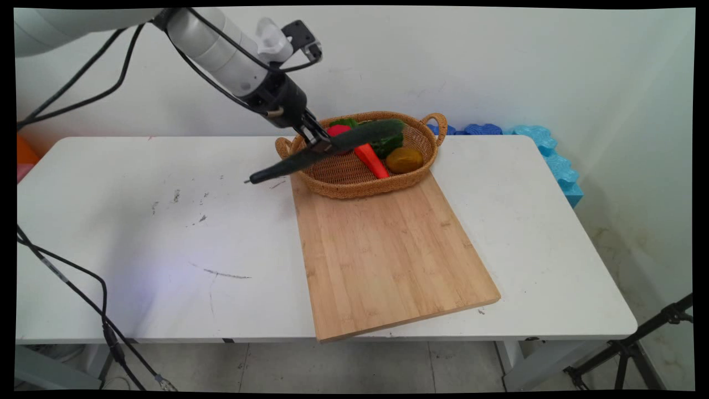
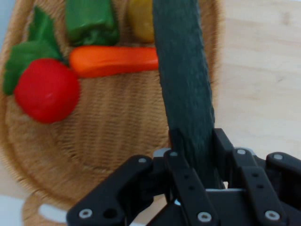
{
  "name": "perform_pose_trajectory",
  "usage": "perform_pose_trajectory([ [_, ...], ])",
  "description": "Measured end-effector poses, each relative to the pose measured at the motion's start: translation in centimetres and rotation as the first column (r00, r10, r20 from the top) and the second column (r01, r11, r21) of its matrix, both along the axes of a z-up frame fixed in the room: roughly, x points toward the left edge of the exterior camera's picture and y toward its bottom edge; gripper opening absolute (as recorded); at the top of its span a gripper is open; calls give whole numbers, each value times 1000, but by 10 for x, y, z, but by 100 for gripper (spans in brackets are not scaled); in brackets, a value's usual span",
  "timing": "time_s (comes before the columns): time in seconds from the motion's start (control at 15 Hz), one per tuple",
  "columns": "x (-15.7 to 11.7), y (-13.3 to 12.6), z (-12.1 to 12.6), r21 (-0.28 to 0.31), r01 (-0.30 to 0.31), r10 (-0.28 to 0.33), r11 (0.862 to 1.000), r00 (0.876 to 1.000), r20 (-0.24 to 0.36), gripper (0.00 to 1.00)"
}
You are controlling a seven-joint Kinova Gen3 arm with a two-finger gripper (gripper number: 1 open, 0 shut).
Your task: Place the picked object in the vegetable basket
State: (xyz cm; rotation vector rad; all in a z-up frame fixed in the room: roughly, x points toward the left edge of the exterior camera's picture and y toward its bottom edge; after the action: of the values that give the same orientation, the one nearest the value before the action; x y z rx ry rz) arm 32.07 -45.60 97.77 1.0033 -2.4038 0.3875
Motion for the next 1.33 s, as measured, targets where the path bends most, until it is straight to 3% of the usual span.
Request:
perform_pose_trajectory([
  [0.6,22,-52,-44,9,-58,56,998,994,96,0],
  [1.07,23,-71,-73,28,-52,47,998,989,141,0],
  [1.13,23,-72,-76,30,-50,45,998,989,143,100],
  [1.33,23,-73,-80,33,-45,39,998,988,148,100],
])
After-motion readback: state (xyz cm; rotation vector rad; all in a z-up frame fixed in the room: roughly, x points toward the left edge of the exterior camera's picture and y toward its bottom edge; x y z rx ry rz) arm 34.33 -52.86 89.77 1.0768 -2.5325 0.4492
